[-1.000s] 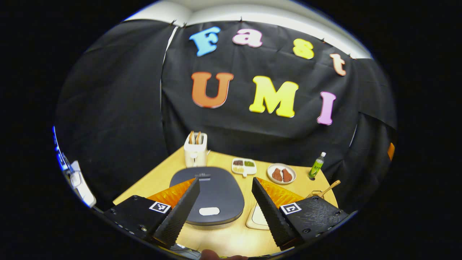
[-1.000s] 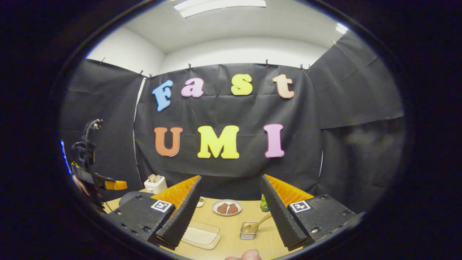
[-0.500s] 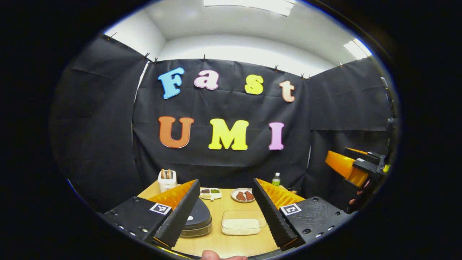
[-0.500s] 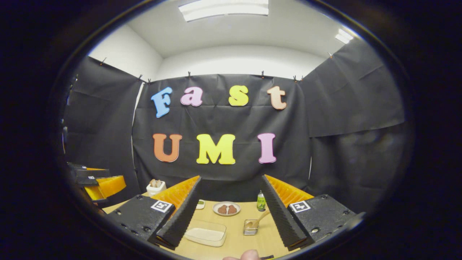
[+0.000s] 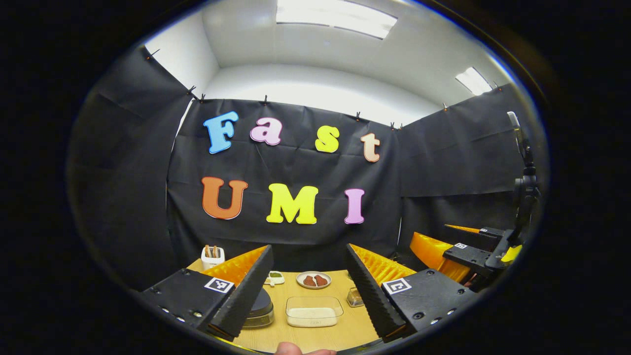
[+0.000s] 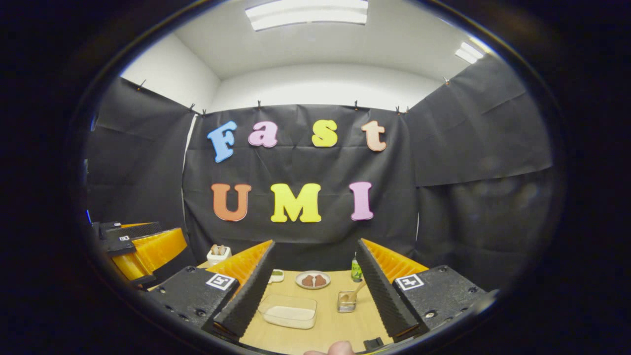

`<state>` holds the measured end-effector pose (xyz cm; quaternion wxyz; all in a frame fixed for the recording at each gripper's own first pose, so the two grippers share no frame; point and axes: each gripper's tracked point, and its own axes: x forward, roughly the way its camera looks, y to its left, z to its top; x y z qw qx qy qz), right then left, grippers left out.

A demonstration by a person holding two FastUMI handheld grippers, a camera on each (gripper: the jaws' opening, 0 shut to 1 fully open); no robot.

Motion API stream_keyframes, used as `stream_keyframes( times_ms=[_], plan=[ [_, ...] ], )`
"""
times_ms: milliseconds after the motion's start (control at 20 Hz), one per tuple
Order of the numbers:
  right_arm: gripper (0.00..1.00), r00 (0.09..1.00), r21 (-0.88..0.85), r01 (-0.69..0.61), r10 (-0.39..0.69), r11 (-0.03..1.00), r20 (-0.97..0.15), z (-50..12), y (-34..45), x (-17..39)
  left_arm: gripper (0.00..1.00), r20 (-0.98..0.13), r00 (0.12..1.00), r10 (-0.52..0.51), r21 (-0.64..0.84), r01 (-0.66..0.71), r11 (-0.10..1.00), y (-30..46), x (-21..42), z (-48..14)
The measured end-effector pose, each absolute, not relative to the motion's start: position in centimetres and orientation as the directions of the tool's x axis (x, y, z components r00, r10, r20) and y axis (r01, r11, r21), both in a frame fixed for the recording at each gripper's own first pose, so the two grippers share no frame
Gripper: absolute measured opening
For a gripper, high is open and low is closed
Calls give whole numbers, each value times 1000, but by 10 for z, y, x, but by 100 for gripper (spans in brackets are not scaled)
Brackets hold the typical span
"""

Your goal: Close the left gripper, press the button to open the rice cooker; take a wooden spoon from the chopstick holder with the right hand, scoop a spoonful of rice and pour it into the rice cooker, then put the wooden spoon back into the chopstick holder.

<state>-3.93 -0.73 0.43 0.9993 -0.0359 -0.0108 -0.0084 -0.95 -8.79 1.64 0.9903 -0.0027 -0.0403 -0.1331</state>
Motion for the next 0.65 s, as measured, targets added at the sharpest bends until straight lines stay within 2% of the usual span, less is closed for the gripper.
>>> stream_keyframes(
  times_ms=[650],
  plan=[
    [100, 1000, -58, 2, -2, 998, -5, -9, -3, -28, 94, 87, 974, -209, 35, 206, 978, -77, -2, 18]
  ],
)
